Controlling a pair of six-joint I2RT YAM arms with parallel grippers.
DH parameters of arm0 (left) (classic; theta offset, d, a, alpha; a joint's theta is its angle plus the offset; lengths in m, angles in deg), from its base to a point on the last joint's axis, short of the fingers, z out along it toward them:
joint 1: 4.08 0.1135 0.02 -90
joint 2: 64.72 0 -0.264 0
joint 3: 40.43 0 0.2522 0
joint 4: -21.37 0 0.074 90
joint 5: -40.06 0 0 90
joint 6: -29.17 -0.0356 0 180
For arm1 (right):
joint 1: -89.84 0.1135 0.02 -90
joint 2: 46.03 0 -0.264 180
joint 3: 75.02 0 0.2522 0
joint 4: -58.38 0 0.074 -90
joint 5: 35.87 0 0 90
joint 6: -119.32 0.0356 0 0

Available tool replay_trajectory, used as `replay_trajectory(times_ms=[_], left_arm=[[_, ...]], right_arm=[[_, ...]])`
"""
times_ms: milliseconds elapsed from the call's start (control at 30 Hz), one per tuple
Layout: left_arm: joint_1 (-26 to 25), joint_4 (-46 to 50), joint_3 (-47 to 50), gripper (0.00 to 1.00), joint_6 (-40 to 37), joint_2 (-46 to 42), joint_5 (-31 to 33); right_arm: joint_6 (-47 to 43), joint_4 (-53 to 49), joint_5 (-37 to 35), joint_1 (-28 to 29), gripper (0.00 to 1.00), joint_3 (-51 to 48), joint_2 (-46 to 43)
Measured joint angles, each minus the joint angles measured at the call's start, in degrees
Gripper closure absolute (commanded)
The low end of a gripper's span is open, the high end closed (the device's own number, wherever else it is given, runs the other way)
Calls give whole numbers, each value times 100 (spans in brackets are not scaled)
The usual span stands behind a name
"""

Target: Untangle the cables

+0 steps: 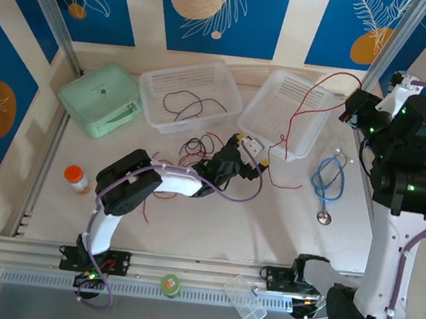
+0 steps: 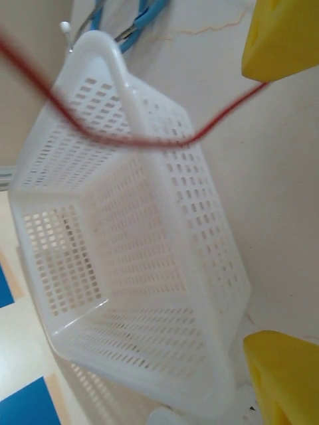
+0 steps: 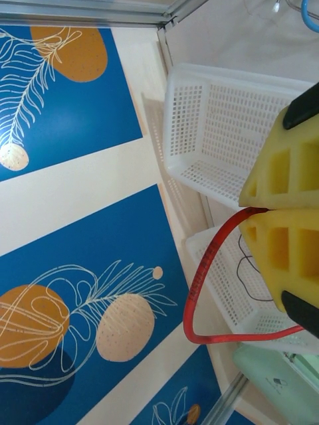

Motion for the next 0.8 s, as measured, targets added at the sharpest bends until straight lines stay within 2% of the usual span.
replay_trajectory(times_ms=[267, 400, 800], left_arm=[[24, -411, -2, 3, 170, -4, -815], [24, -402, 133, 0, 144, -164, -968], [24, 439, 1248, 0, -870, -1694, 70]], right_arm=[[-2, -188, 15, 0, 100, 22, -179], [-2, -251, 11, 0, 100, 22, -221], [0, -269, 13, 0, 100, -372, -424]])
